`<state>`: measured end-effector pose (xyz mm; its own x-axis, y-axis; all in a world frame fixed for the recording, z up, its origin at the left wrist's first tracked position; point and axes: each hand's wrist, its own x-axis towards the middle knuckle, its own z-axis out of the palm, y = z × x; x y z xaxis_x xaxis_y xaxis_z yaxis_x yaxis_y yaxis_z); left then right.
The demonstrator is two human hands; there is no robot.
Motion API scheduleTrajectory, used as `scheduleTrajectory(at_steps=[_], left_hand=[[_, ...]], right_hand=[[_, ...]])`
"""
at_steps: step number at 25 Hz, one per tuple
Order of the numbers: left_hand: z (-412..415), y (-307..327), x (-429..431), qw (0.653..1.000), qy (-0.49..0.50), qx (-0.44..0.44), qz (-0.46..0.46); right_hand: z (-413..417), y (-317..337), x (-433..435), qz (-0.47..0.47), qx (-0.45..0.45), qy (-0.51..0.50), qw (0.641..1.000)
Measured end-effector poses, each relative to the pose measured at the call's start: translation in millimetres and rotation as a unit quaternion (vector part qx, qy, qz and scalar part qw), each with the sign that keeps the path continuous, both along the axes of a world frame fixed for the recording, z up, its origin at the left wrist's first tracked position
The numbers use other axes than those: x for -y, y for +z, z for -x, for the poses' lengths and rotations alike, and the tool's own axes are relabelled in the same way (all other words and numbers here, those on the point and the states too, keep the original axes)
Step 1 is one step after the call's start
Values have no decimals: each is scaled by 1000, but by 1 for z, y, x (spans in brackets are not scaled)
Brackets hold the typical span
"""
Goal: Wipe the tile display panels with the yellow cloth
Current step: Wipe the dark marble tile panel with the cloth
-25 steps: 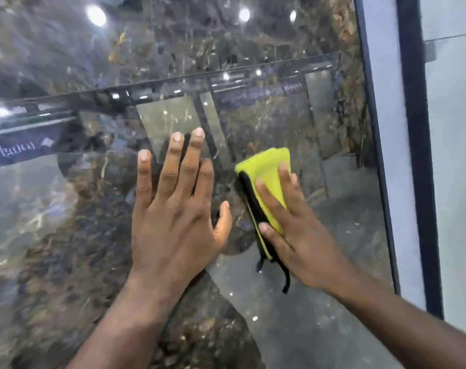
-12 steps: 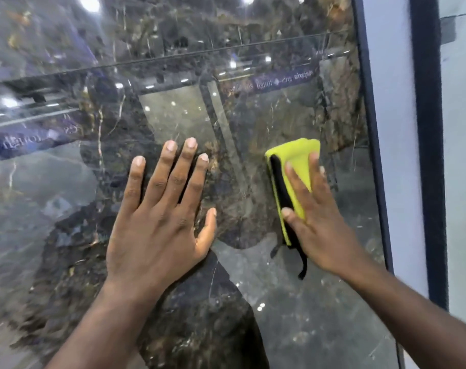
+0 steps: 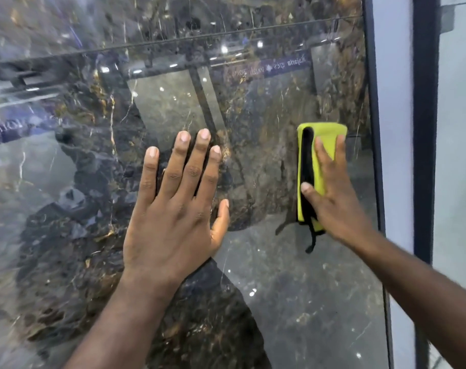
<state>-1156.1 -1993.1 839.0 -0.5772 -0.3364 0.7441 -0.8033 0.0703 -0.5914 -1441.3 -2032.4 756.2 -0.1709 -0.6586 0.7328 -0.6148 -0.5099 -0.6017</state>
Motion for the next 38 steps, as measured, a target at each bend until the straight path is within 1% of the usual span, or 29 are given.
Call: scheduleTrajectory(at_steps=[1, 2, 4, 6, 7, 8, 9, 11, 12, 13, 15, 16, 17, 18, 20, 21, 22, 23, 25, 26, 27, 30, 31, 33, 34, 35, 36, 37, 38], left_hand=[[1, -1, 0, 1000, -3, 0, 0], [2, -1, 0, 1000, -5, 3, 4], [3, -1, 1, 1000, -6, -1, 2], [4, -1, 1, 1000, -14, -21, 2], [7, -1, 0, 999, -19, -34, 7], [11, -1, 1, 999, -24, -42, 16], [18, 1, 2, 998, -27, -48, 23], [40, 7, 9, 997, -35, -60, 25], [53, 8, 14, 997, -37, -62, 25], [66, 9, 19, 997, -37, -59, 26], [97, 5, 34, 998, -40, -44, 25], [111, 2, 41, 998, -42, -41, 27], [123, -1, 47, 998, -39, -42, 31], [133, -4, 52, 998, -35, -46, 35], [154, -6, 59, 997, -34, -60, 45], [162, -7, 62, 996, -37, -65, 47], [170, -7, 64, 996, -37, -67, 49], [179, -7, 68, 996, -34, -65, 52], [194, -10, 75, 996, -30, -64, 55], [200, -13, 78, 996, -29, -65, 52], [204, -16, 81, 996, -28, -64, 49], [210, -20, 86, 998, -24, -38, 38], [212, -22, 87, 999, -20, -23, 35], [215, -27, 88, 999, -6, 0, 34], [214, -29, 88, 999, 0, 7, 34], [214, -30, 90, 999, 2, 11, 35], [213, -31, 90, 999, 3, 10, 34], [213, -32, 91, 999, 2, 5, 36], [213, -32, 90, 999, 1, 1, 37]], right_hand=[[4, 16, 4, -7, 28, -4, 1000], [1, 26, 5, 4, 31, -2, 1000], [-14, 20, -1, 33, -33, -3, 999], [-19, -13, -7, 60, -122, -3, 991], [-12, -25, -6, 68, -138, -6, 988], [0, -26, -1, 76, -126, -9, 989], [14, -18, 10, 82, -94, -15, 992], [35, 17, 27, 73, -2, -13, 997], [39, 30, 32, 74, 13, -8, 997], [40, 34, 34, 88, -11, -8, 996], [52, 11, 37, 126, -131, -14, 983], [63, -5, 37, 129, -181, -14, 975], [81, -14, 41, 130, -199, -17, 971], [100, -14, 48, 130, -182, -18, 974], [126, 11, 66, 126, -94, -17, 987], [130, 27, 73, 131, -55, -18, 990], [129, 38, 77, 138, -40, -24, 989], [127, 42, 80, 149, -53, -26, 987], [132, 24, 82, 167, -131, -17, 977], [140, 12, 81, 161, -159, -10, 974], [149, 3, 81, 144, -154, -8, 978], [156, 17, 88, 111, -45, -6, 993], [153, 27, 89, 119, -44, -8, 992], [151, 36, 90, 168, -85, -9, 982], [155, 32, 92, 192, -81, -9, 978], [159, 22, 93, 200, -45, -14, 979], [159, 4, 91, 185, 16, -20, 982], [152, -18, 87, 155, 78, -25, 984], [140, -40, 80, 119, 119, -27, 985]])
